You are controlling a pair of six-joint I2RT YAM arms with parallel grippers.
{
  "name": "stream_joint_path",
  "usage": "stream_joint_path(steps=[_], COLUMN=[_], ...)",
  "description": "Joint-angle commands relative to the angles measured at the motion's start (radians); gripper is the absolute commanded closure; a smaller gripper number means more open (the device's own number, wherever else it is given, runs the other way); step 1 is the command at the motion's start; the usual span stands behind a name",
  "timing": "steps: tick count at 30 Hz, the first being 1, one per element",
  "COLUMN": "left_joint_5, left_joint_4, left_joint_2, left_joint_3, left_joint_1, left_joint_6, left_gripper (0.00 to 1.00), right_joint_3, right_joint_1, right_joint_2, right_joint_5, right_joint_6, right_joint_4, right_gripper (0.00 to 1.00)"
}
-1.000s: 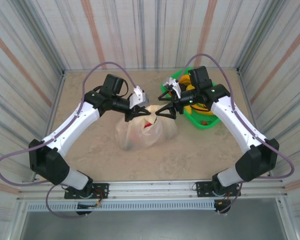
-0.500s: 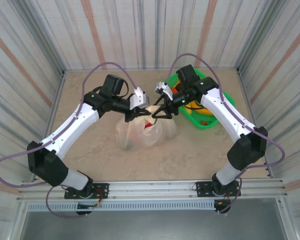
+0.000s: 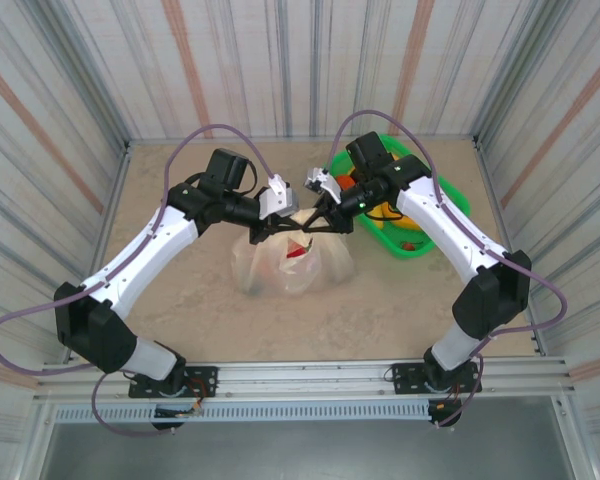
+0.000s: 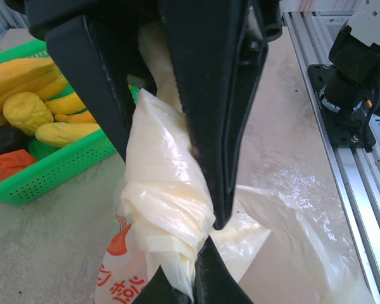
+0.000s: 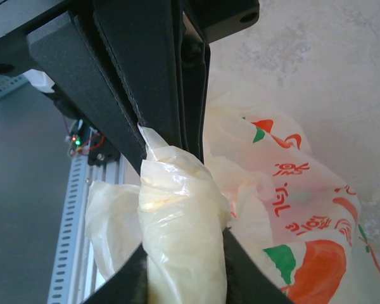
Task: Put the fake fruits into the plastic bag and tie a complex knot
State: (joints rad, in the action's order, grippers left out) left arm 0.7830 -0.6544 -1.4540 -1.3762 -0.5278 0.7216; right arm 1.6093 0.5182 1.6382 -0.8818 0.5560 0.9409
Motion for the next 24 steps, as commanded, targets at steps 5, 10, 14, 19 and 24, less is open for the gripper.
stream_joint_path(steps=[5, 10, 14, 19, 24], left_joint_5=[0.004, -0.008, -0.009, 0.023, 0.089], left_joint_4=[0.008, 0.013, 0.021, 0.046, 0.081], left_joint_2=[0.033, 0.032, 0.038, 0.056, 0.096], left_joint_3=[0.006, 0.006, 0.008, 0.022, 0.048], left_joint_1=[-0.005, -0.005, -0.003, 0.02, 0.066], left_joint_6=[-0.012, -0.024, -0.037, -0.067, -0.125], left_gripper=[0.97, 0.9, 0.84, 0.72, 0.58], right_joint_3=[-0.019, -0.043, -0.058, -0.077, -0.099], right_joint_1=[0.016, 0.017, 0.018, 0.02, 0.019], right_joint_2=[-0.009, -0.022, -0.029, -0.04, -0.061], right_joint_5=[0.013, 0.024, 0.037, 0.061, 0.089], right_joint_6=[-0.035, -0.053, -0.066, -0.079, -0.09], right_joint_4=[-0.045, -0.072, -0.096, -0.127, -0.166], right_gripper=[0.95, 1.0, 1.0, 1.0, 1.0])
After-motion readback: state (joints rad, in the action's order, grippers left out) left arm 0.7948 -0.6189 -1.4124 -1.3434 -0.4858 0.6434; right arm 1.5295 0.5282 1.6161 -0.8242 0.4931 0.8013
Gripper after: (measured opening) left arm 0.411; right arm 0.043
